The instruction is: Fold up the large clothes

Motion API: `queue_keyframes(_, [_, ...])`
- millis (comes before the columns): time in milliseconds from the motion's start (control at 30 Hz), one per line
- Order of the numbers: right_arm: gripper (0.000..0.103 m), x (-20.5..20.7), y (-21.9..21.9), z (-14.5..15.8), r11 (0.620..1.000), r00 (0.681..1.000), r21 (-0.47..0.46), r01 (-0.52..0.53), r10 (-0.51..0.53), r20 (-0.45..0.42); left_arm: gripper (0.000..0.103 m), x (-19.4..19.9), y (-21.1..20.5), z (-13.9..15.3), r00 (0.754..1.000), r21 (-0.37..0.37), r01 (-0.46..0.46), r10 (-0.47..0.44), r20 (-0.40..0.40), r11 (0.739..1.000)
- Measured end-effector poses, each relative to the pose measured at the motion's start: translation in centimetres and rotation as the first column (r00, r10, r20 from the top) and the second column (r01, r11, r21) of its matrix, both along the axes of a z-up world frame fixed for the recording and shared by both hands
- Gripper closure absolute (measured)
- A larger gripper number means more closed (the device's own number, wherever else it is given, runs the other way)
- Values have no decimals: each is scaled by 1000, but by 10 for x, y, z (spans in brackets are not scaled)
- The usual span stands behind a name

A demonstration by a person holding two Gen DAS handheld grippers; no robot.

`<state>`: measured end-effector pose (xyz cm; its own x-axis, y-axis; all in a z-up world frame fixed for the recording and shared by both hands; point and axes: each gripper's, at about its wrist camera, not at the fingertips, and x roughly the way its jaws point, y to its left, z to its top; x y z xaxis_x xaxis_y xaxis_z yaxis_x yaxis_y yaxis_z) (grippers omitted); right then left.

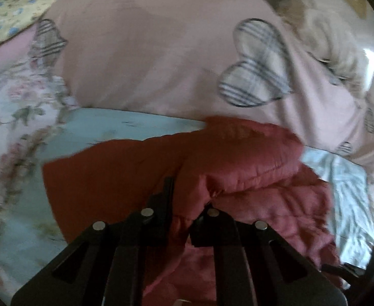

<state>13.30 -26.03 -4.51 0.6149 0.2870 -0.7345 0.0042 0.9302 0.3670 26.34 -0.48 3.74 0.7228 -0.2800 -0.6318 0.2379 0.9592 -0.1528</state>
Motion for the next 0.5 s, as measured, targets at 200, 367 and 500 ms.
queue_keyframes(200, [28,-8,-21,4,999,999,14,42,-42,9,95,-21,-58,-17,993,-51,117,-117,-12,992])
queue_keyframes(367, [28,-12,-37,10,997,997,29,72,-72,22,95,-29,-97,-33,983,-72,179,-182,-33,981])
queue_keyframes(500, [28,-13,-51,14,993,994,53,102,-104,35,95,-32,-119,-45,978,-83,201,-205,-49,976])
